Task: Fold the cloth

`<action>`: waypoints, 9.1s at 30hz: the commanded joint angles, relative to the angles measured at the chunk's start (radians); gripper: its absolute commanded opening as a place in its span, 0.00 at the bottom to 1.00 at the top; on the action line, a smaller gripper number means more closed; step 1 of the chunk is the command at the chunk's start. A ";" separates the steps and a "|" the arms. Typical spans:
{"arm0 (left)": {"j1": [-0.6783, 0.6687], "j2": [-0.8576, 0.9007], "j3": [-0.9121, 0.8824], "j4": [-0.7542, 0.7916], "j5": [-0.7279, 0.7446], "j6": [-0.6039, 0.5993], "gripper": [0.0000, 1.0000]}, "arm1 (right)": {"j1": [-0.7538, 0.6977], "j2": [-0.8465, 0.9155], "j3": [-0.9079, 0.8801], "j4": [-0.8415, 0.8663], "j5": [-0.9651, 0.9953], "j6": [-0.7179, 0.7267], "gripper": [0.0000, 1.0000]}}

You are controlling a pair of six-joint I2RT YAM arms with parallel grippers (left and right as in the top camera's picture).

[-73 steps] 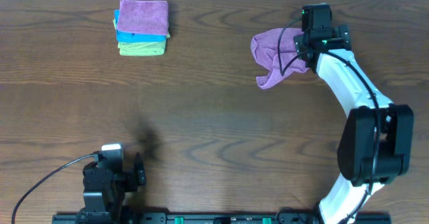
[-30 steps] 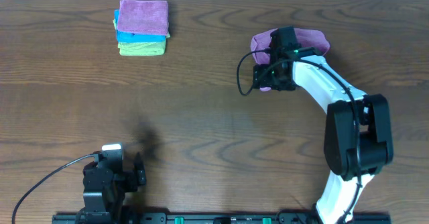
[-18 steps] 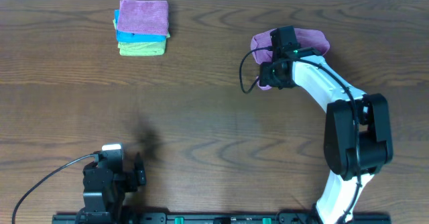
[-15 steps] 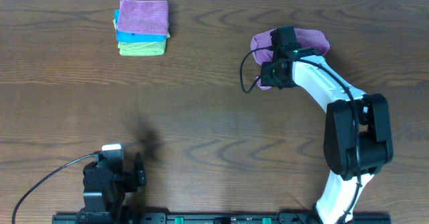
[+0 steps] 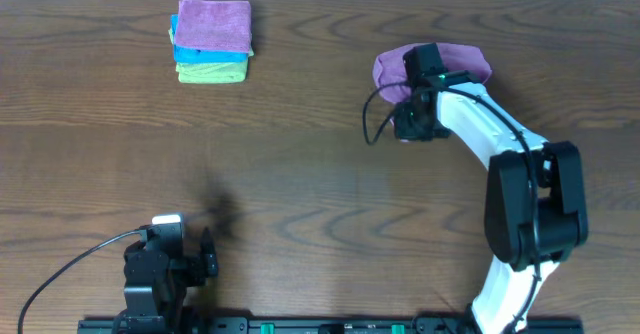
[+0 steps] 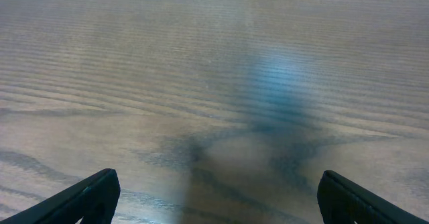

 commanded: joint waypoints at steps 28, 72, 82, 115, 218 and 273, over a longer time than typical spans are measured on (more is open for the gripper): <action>-0.005 -0.006 -0.009 0.107 0.220 -0.136 0.95 | -0.106 -0.570 -0.306 -0.386 -0.016 -0.037 0.86; -0.128 1.064 0.572 0.218 0.685 -0.469 0.95 | -0.467 -0.551 -0.499 -0.132 -0.626 -0.475 0.83; -0.128 1.063 0.572 0.224 0.685 -0.469 0.95 | -0.266 -0.484 -0.500 -0.133 -0.481 -0.378 0.84; -0.127 1.063 0.572 0.223 0.684 -0.468 0.95 | -0.156 -0.305 -0.501 -0.098 -0.385 -0.346 0.26; -0.356 1.693 0.572 0.549 0.848 -0.563 0.95 | -0.095 -1.376 -0.684 -0.294 -0.255 0.332 0.62; -0.362 1.837 0.572 0.478 0.922 -0.418 0.06 | -0.095 -1.376 -1.109 0.070 -0.172 0.586 0.69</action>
